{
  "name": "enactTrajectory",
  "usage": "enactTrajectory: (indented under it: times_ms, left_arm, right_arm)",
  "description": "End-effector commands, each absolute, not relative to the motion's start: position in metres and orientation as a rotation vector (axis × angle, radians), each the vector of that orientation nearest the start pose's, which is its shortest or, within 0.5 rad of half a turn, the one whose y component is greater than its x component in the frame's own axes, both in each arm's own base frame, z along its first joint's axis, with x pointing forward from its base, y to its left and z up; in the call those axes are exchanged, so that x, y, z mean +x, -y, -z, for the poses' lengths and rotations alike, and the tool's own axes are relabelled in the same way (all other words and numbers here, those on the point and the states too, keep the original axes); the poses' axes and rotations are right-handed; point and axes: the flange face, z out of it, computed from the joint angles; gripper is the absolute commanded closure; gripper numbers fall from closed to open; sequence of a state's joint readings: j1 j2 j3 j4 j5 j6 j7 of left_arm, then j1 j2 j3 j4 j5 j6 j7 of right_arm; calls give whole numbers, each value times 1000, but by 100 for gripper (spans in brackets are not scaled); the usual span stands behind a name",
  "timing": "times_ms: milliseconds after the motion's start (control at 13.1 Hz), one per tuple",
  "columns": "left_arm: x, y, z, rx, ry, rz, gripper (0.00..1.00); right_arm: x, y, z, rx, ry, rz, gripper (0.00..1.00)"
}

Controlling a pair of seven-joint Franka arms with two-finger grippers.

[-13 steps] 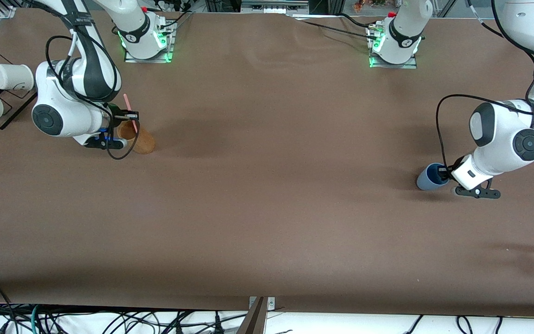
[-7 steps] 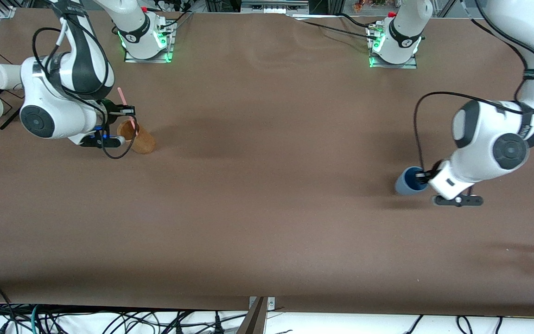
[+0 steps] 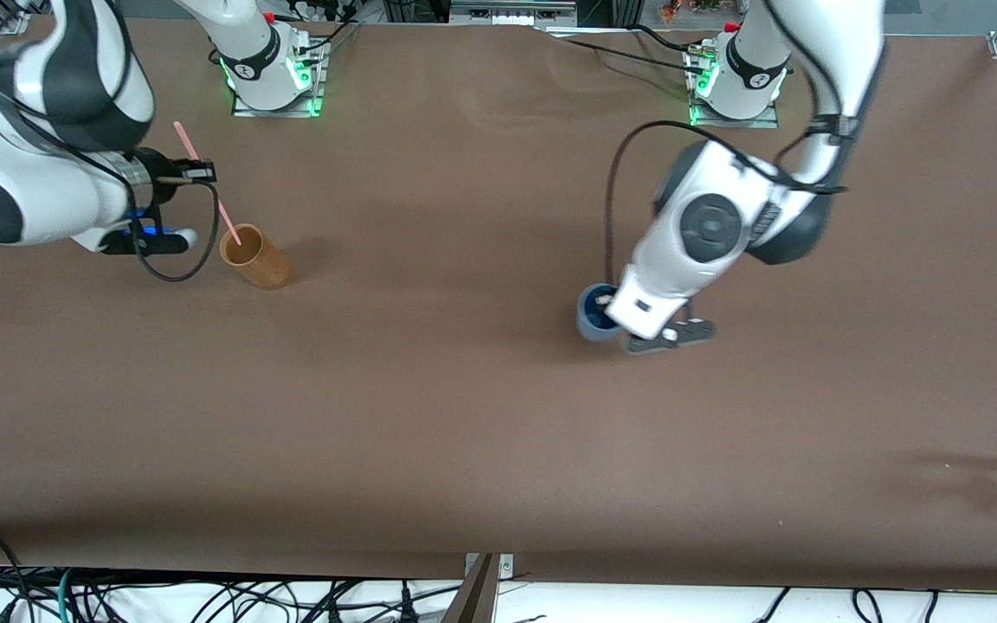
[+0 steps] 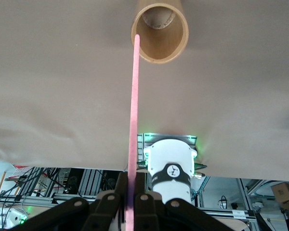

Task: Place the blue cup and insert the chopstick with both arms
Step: 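Carry the blue cup toward the tube while the right gripper lifts the chopstick out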

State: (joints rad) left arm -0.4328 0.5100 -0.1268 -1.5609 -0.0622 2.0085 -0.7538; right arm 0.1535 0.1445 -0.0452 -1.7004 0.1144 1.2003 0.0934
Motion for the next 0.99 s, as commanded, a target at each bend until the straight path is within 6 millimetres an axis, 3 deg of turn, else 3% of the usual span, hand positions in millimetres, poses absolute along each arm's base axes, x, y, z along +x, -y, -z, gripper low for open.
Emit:
enactTrajectory:
  times_ms: [0,153,382,612,765,918]
  left_arm:
    - [575,427,-332,-3173,356,-239,100]
    - [558,476,-316,-3189,251,-235,100]
    - [533,526,-290,-3197,148,-237,100]
    - [522,550,-264,-3192,173,-246,100]
    - [520,555,-250,-3199,171,-227,100]
    - [523,552,-251,-3202,162,-220,70]
  right_arm:
    - [526,-74,-518,-2943,50,-973,100]
    - [521,-71,-548,-2931,56,-987,100]
    - [516,-72,-567,-2926,69,-999,100]
    - [536,-91,-543,-2911,94,-954,100]
    - [543,-88,-541,-2903,102,-928,100]
    - [541,-97,-543,-2908,118,-925,100]
